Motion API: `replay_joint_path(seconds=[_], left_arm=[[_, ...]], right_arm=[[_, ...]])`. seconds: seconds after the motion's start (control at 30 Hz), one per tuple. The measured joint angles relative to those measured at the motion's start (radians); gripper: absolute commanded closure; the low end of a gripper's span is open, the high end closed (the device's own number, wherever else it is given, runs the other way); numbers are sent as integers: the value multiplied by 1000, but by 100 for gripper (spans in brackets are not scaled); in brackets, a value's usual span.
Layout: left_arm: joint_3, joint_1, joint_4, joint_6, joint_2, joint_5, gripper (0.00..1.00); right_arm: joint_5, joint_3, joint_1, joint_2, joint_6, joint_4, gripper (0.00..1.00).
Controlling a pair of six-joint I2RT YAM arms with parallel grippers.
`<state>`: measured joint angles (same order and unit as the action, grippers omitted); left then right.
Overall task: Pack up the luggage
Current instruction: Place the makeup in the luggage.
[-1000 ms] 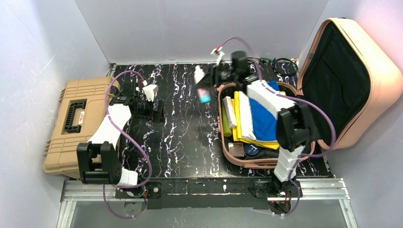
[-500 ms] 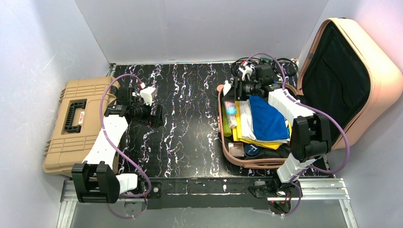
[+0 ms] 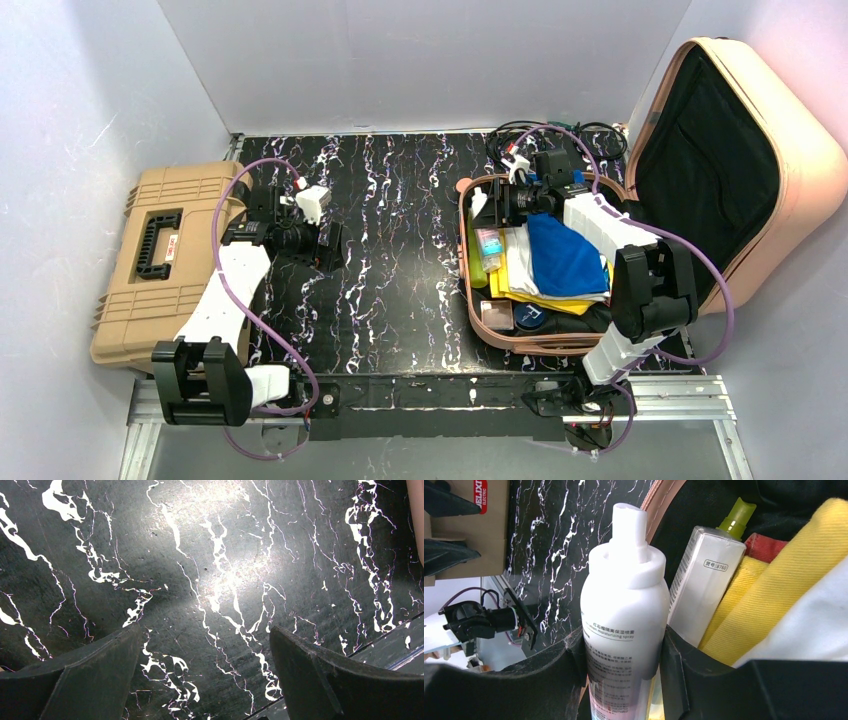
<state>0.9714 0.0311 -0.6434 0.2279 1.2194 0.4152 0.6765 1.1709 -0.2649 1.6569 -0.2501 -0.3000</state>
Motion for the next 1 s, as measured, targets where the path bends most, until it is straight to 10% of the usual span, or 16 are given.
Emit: replay_joint_path(seconds=[1.0], left_arm=[[0, 0, -1, -1, 23, -2, 2]], right_arm=[[-22, 57, 0, 17, 35, -172, 40]])
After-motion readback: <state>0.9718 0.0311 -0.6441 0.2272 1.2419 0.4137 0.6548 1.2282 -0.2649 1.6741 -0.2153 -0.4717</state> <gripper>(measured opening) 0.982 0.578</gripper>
